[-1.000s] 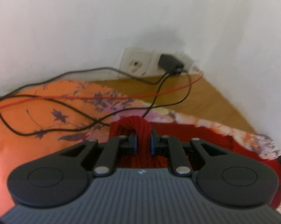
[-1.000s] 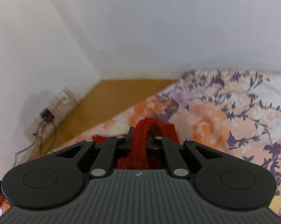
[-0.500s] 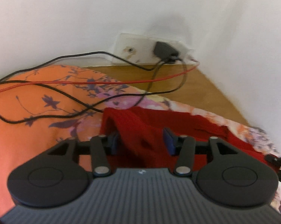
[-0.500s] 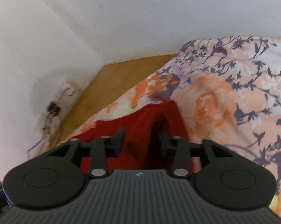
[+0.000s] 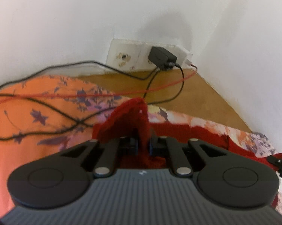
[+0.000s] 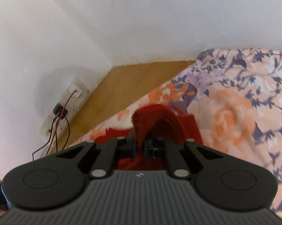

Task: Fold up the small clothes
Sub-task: 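Grasp the hem with the left tool while the right tool grasps the hem, then fold the hem up over the collar and open both tools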

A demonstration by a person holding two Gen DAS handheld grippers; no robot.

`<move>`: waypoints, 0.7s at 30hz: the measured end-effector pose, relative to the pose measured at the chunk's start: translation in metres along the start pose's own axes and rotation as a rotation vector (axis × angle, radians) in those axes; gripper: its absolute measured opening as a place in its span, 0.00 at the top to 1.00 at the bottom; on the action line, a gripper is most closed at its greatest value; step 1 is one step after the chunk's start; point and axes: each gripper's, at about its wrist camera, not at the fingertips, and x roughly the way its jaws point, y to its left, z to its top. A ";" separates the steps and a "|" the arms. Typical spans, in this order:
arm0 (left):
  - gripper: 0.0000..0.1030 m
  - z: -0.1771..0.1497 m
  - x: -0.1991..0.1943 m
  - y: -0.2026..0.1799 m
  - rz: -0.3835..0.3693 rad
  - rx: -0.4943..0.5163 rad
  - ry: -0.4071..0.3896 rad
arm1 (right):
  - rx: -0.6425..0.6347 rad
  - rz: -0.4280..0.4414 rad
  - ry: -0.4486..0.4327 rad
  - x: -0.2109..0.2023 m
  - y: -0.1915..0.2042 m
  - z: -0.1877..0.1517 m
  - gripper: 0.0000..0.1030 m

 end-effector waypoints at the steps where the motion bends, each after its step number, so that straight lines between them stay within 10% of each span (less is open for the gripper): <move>1: 0.86 0.002 0.002 -0.001 0.013 0.002 -0.004 | 0.003 -0.003 -0.001 0.005 0.001 0.003 0.92; 4: 0.86 0.007 0.009 -0.005 0.033 0.018 0.013 | -0.001 -0.035 0.000 0.020 0.004 0.008 0.90; 9: 0.47 0.009 0.006 -0.013 0.064 0.068 -0.029 | -0.022 -0.053 0.017 0.035 0.005 0.005 0.72; 14: 0.46 0.010 -0.002 -0.019 0.069 0.147 -0.044 | -0.063 -0.052 -0.031 0.025 0.008 0.002 0.39; 21: 0.45 -0.001 -0.008 -0.019 0.081 0.161 0.014 | -0.125 -0.069 -0.070 -0.005 0.007 -0.001 0.37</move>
